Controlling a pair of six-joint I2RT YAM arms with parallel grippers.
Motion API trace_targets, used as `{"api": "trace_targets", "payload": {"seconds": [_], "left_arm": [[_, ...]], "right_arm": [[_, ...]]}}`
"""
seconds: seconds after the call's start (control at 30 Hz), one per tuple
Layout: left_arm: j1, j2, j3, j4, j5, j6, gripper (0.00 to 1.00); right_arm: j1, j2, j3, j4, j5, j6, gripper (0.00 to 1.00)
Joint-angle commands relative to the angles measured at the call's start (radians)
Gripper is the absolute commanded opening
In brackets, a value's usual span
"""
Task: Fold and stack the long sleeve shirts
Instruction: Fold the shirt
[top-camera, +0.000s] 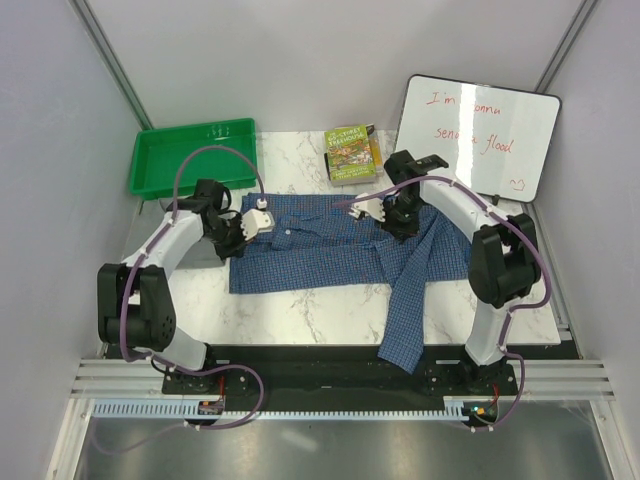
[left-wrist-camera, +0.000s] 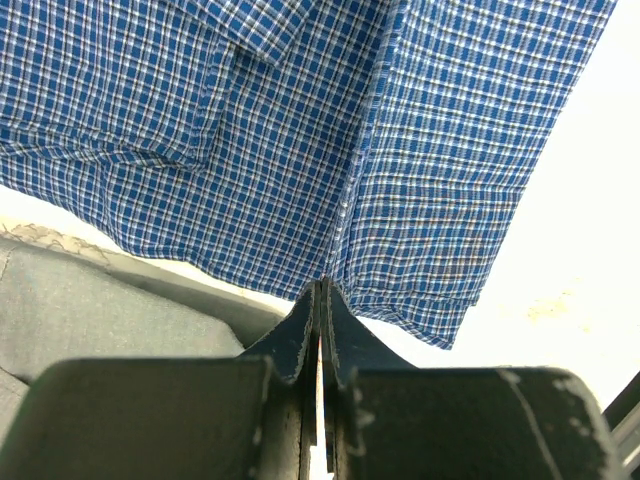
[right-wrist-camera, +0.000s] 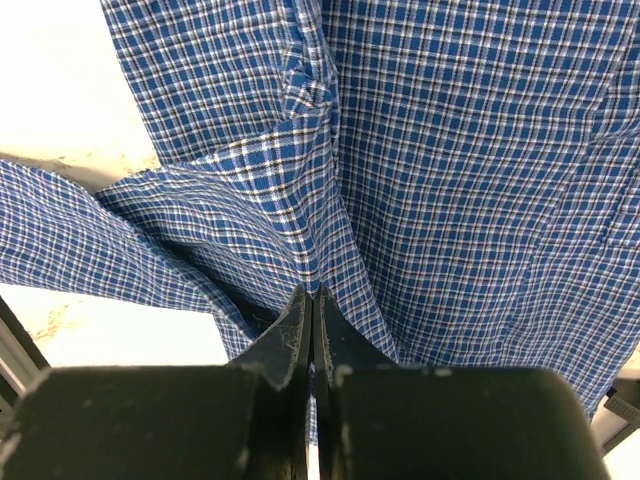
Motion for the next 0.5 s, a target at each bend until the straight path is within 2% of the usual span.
{"api": "trace_targets", "payload": {"seconds": [0.0, 0.2, 0.33, 0.37, 0.43, 0.47], "left_arm": [[0.01, 0.015, 0.005, 0.021, 0.014, 0.013, 0.02], [0.011, 0.081, 0.011, 0.072, -0.021, -0.027, 0.02], [0.011, 0.107, 0.015, 0.113, -0.05, -0.054, 0.02], [0.011, 0.116, 0.018, 0.116, -0.053, -0.06, 0.02], [0.011, 0.124, 0.028, 0.121, -0.062, -0.074, 0.12], [0.011, 0.127, 0.032, 0.122, -0.066, -0.088, 0.19]], "right_arm": [[0.001, 0.023, 0.056, 0.009, 0.017, 0.007, 0.02], [-0.004, 0.107, 0.105, 0.087, 0.054, 0.092, 0.03], [-0.004, 0.133, 0.116, 0.131, 0.065, 0.165, 0.08], [-0.002, 0.136, 0.113, 0.132, 0.072, 0.171, 0.21], [-0.004, 0.127, 0.096, 0.129, 0.086, 0.185, 0.4], [-0.016, 0.123, 0.092, 0.127, 0.091, 0.212, 0.56]]}}
